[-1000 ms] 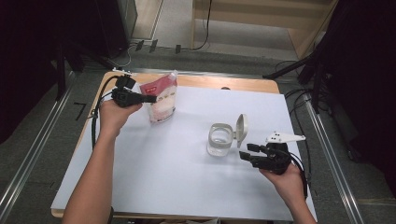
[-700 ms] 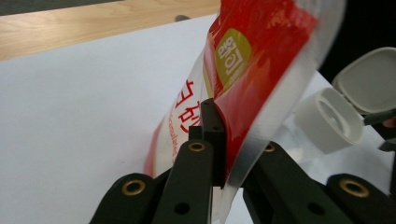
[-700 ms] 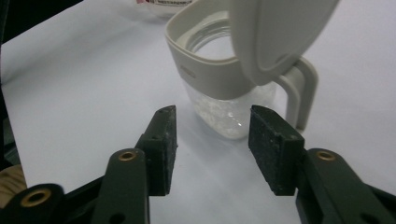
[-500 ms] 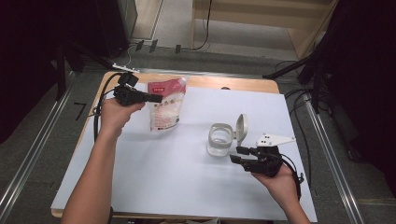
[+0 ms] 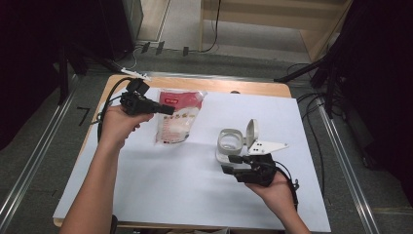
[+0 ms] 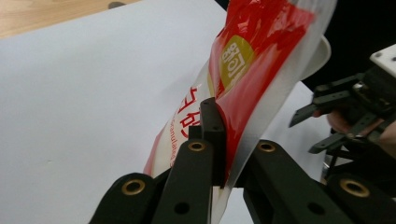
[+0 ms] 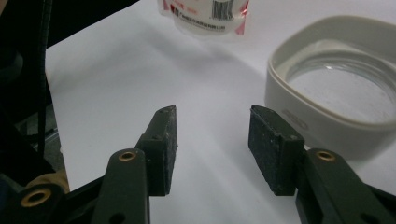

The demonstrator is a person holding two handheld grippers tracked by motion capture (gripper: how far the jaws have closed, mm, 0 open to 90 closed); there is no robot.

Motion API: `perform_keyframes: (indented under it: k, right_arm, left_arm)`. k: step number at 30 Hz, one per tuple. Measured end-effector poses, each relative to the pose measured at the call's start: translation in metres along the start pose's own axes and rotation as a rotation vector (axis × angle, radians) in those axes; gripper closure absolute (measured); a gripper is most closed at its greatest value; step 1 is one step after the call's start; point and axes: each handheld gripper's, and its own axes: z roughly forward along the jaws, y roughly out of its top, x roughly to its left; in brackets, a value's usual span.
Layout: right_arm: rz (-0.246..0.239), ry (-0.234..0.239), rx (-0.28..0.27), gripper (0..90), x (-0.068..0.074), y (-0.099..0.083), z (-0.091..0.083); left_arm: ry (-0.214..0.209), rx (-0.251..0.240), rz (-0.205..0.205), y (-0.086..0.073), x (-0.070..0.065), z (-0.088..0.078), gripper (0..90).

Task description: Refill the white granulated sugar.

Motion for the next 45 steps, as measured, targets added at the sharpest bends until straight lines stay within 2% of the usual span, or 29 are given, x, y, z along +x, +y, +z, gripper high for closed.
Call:
perform_keyframes:
  k: [6,11,12,13,14,16,19,22,24,26,28,34,36,41,42,43,44,45]
  right_arm:
    - [-0.035,-0.002,-0.003,52.5,0.007,0.010,0.019]
    - [-0.054,-0.006,-0.005,52.0,0.013,0.016,0.033]
    - [-0.058,-0.015,-0.007,51.8,0.015,0.018,0.041]
    - [-0.058,-0.015,-0.007,51.8,0.015,0.018,0.041]
    - [-0.030,-0.010,0.004,51.9,0.017,0.020,0.048]
    - [-0.011,-0.010,0.013,51.9,0.018,0.022,0.054]
    - [-0.012,-0.013,0.008,51.6,0.020,0.023,0.063]
    - [-0.001,-0.007,0.008,52.0,0.023,0.025,0.074]
    - [-0.002,-0.011,0.006,52.2,0.024,0.026,0.078]
    - [-0.038,-0.036,0.024,51.8,0.031,0.027,0.093]
    - [-0.033,-0.029,0.026,51.7,0.031,0.027,0.102]
    - [-0.005,-0.053,0.032,52.2,0.025,0.022,0.123]
    - [0.003,-0.064,0.031,52.5,0.023,0.020,0.127]
    - [-0.012,-0.081,0.003,52.9,0.021,0.019,0.132]
    - [-0.008,-0.073,-0.003,54.9,0.019,0.018,0.134]
    - [-0.008,-0.073,-0.003,54.9,0.019,0.018,0.134]
    - [-0.019,-0.080,-0.007,54.9,0.018,0.017,0.135]
    - [-0.019,-0.080,-0.007,54.9,0.018,0.017,0.135]
  left_arm:
    - [-0.034,-0.009,-0.012,0.000,-0.010,-0.004,90.0]
    - [-0.033,-0.019,0.018,-0.002,-0.015,-0.007,90.0]
    - [-0.034,-0.016,0.023,-0.002,-0.015,-0.008,90.0]
    - [-0.029,-0.019,0.024,-0.002,-0.016,-0.008,90.0]
    - [-0.031,-0.016,0.021,-0.002,-0.018,-0.009,90.0]
    - [-0.030,-0.011,0.023,-0.002,-0.019,-0.010,90.0]
    - [-0.046,0.001,0.013,-0.001,-0.024,-0.011,90.0]
    - [-0.055,0.011,0.024,0.001,-0.028,-0.013,90.0]
    - [-0.058,0.014,0.019,0.002,-0.030,-0.014,90.0]
    - [-0.067,0.018,0.024,0.002,-0.033,-0.015,90.0]
    - [-0.076,0.025,0.021,0.002,-0.034,-0.015,90.0]
    - [-0.103,0.043,0.030,0.003,-0.040,-0.011,90.0]
    - [-0.114,0.041,0.033,0.004,-0.041,-0.012,90.0]
    - [-0.142,0.038,0.019,0.005,-0.043,-0.012,90.0]
    - [-0.160,0.040,0.015,0.005,-0.044,-0.012,89.9]
    - [-0.160,0.040,0.015,0.005,-0.044,-0.012,89.9]
    - [-0.187,0.037,0.002,0.005,-0.043,-0.011,90.0]
    - [-0.187,0.037,0.002,0.005,-0.043,-0.011,90.0]
